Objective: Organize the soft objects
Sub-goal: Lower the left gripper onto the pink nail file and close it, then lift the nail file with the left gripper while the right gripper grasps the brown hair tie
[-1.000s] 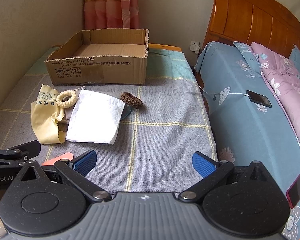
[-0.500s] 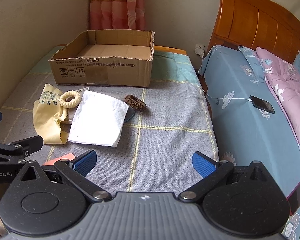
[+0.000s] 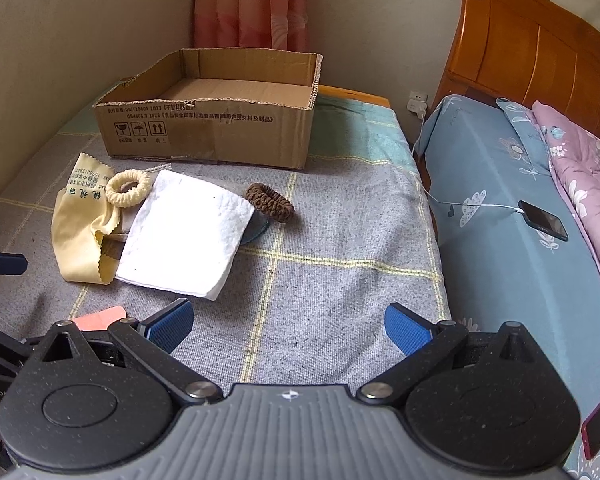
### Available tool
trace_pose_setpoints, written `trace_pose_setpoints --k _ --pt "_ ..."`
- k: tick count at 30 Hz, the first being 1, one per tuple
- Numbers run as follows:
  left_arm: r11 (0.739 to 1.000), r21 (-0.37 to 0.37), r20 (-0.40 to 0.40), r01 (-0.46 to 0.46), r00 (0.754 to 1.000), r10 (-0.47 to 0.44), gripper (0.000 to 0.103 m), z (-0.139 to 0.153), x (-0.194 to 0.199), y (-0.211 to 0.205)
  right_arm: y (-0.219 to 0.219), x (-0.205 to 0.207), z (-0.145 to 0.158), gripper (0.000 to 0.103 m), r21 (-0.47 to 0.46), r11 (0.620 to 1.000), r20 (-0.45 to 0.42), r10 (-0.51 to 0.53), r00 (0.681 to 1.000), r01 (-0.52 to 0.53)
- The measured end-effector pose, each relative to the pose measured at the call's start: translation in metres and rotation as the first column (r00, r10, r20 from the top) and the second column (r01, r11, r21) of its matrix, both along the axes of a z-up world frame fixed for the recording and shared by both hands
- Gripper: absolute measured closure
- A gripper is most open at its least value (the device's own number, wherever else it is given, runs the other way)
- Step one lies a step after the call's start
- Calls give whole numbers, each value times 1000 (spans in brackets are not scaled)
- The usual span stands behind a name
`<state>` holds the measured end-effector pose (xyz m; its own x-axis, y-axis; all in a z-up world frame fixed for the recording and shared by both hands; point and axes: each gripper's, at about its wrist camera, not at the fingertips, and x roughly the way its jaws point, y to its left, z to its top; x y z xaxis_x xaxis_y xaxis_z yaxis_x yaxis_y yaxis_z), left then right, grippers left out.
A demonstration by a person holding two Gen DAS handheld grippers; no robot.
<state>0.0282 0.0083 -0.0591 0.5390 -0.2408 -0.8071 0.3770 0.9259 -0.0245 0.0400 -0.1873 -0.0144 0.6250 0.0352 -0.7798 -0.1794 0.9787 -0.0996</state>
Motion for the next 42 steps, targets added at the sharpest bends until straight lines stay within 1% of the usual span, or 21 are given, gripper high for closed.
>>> trace_pose_setpoints --k 4,5,10,16,19,21,23,24,26,27,29,31,34,35,36,37,40,42 --pt "999 -1 -29 32 999 -32 1 -9 1 -3 -1 2 -5 0 6 1000 5 9 1000 -9" --pt "999 11 -16 39 999 -39 0 -9 0 -5 -1 2 -6 0 9 1000 4 10 1000 -10" --pt "997 15 -13 75 997 -75 0 -11 2 -4 -4 1 -10 0 14 1000 2 18 1000 -18" --pt "993 25 -23 112 993 -112 1 -10 7 -4 -11 0 -10 0 36 999 11 14 1000 -15" --pt "988 22 -16 153 988 -153 2 -10 6 -6 -15 0 -11 0 46 999 11 9 1000 -9" --pt "984 19 -17 178 984 -178 6 -8 5 -6 -17 0 -12 0 52 999 13 5 1000 -6" --pt "978 17 -8 210 978 -210 19 -5 3 -7 -18 0 -12 0 56 998 15 3 1000 -4" --pt "975 15 -5 222 975 -222 23 -4 2 -7 -19 -1 -12 0 60 998 15 3 1000 -4" --pt "966 14 -3 258 966 -258 36 -1 0 -9 -19 -1 -13 0 65 998 12 7 1000 -8" --pt "962 15 -2 273 962 -273 39 0 0 -9 -18 -1 -14 0 65 998 12 9 1000 -10" --pt "953 13 -2 301 954 -301 53 1 -2 -12 -17 -1 -15 0 63 998 13 14 1000 -15" --pt "945 18 -1 328 945 -328 58 2 -2 -14 -16 -2 -15 0 64 998 13 16 1000 -17" --pt "943 8 -2 331 943 -331 70 2 0 -14 -16 -3 -14 0 71 997 15 21 1000 -22" --pt "946 11 0 325 946 -325 77 3 1 -13 -15 -3 -13 0 72 997 16 21 1000 -22" --pt "949 13 1 315 949 -315 82 3 2 -12 -15 -4 -13 0 72 997 17 22 1000 -23" --pt "951 11 0 309 951 -309 84 3 2 -10 -15 -4 -13 0 71 997 17 22 1000 -23" --pt "959 9 2 284 959 -284 85 2 2 -6 -16 -5 -14 0 67 998 17 17 1000 -18" --pt "969 5 3 248 969 -248 85 2 1 -2 -16 -5 -14 0 66 998 16 14 1000 -15"
